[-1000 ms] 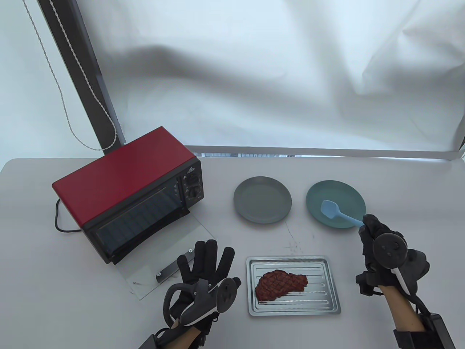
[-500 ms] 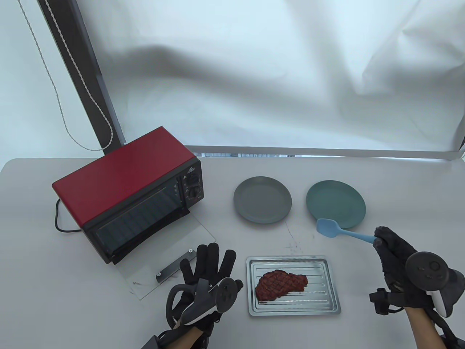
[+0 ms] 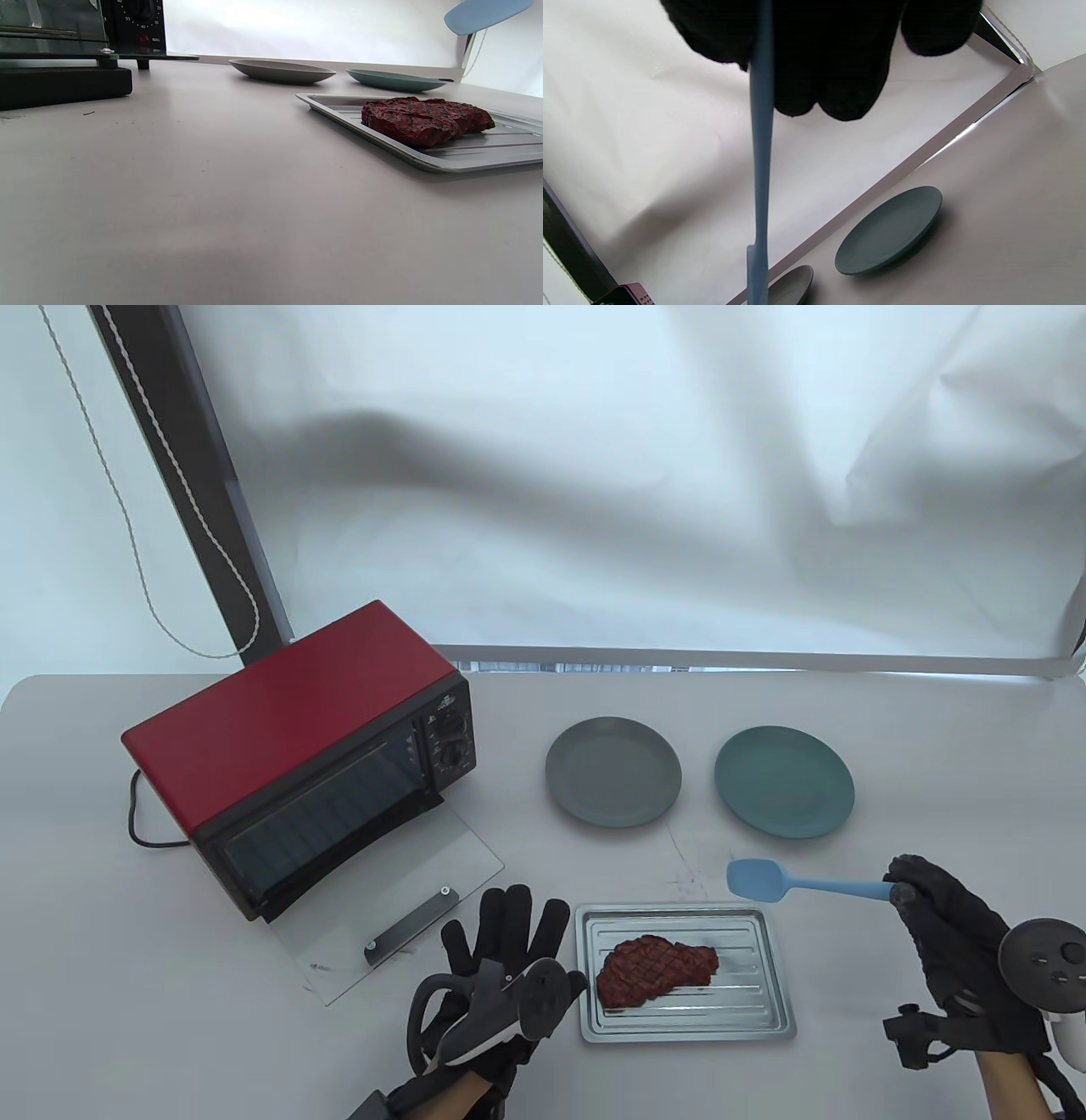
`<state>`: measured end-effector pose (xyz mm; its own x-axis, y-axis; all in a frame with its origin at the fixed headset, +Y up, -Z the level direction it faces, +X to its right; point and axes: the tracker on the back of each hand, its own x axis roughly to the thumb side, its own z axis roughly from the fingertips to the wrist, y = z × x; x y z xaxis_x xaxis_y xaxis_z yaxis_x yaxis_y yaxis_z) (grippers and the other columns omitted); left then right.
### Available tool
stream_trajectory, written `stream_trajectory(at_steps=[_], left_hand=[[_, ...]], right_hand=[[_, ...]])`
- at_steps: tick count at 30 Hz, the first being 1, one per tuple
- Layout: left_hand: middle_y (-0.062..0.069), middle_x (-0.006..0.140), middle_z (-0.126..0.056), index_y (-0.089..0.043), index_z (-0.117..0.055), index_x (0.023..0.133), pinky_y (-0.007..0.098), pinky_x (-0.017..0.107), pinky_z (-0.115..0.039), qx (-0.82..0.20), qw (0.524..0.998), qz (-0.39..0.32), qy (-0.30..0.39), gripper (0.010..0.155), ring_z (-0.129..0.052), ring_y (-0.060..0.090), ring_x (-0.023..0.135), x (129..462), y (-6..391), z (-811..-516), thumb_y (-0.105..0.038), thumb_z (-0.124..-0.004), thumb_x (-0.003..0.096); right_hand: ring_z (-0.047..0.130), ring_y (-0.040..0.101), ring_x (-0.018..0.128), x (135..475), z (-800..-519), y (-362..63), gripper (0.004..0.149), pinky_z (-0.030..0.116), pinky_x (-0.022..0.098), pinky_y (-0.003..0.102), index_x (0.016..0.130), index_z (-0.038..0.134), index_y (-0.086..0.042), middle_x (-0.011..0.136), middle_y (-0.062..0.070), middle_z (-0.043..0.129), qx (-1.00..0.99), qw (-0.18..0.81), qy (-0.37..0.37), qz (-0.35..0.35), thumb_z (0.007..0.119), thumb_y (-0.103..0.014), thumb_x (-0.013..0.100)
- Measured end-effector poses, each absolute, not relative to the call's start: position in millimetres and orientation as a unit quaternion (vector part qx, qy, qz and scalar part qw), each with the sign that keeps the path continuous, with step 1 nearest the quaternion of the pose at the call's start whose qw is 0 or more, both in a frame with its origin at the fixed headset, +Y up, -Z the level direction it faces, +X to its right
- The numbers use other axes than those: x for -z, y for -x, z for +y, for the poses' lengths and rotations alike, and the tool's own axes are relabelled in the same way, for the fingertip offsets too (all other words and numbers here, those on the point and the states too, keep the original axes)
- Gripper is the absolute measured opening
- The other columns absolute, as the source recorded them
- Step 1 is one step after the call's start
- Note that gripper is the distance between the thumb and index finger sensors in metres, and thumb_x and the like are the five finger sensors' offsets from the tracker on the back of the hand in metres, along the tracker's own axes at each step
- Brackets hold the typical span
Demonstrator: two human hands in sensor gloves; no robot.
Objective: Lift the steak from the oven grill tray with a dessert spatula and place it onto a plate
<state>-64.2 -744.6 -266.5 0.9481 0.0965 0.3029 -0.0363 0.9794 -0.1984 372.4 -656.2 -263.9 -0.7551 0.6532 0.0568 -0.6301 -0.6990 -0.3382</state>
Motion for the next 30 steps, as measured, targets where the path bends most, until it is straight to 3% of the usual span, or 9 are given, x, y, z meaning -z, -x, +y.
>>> stream_trajectory(at_steps=[10,20,30], left_hand=[[0.016,0.123,0.002,-0.03,0.0,0.115,0.078,0.072,-0.023,-0.018,0.969,-0.179,0.17,0.078,-0.006,0.044,0.114,266,46,-773,-0.066,-0.042,0.0587],[0.012,0.12,0.013,-0.023,0.008,0.113,0.074,0.073,-0.014,-0.012,0.952,-0.172,0.253,0.086,0.004,0.04,0.112,271,45,-797,-0.068,-0.039,0.0575],[0.013,0.117,0.021,-0.028,0.016,0.11,0.076,0.069,-0.005,-0.036,0.935,-0.169,0.309,0.085,0.013,0.041,0.11,274,49,-810,-0.069,-0.037,0.0574]], right_hand=[[0.098,0.028,0.078,275,-677,-380,0.043,0.066,0.068,0.06,0.098,0.073,-0.018,0.084,0.006,0.098,-0.916,0.386,0.036,-0.102,0.076,-0.039,0.061],[0.098,0.03,0.076,280,-686,-394,0.042,0.067,0.067,0.06,0.098,0.074,-0.016,0.082,0.008,0.098,-0.918,0.386,0.073,-0.058,0.076,-0.037,0.061],[0.097,0.031,0.076,288,-700,-404,0.042,0.066,0.067,0.06,0.098,0.074,-0.015,0.083,0.009,0.098,-0.914,0.394,0.095,0.013,0.076,-0.035,0.061]])
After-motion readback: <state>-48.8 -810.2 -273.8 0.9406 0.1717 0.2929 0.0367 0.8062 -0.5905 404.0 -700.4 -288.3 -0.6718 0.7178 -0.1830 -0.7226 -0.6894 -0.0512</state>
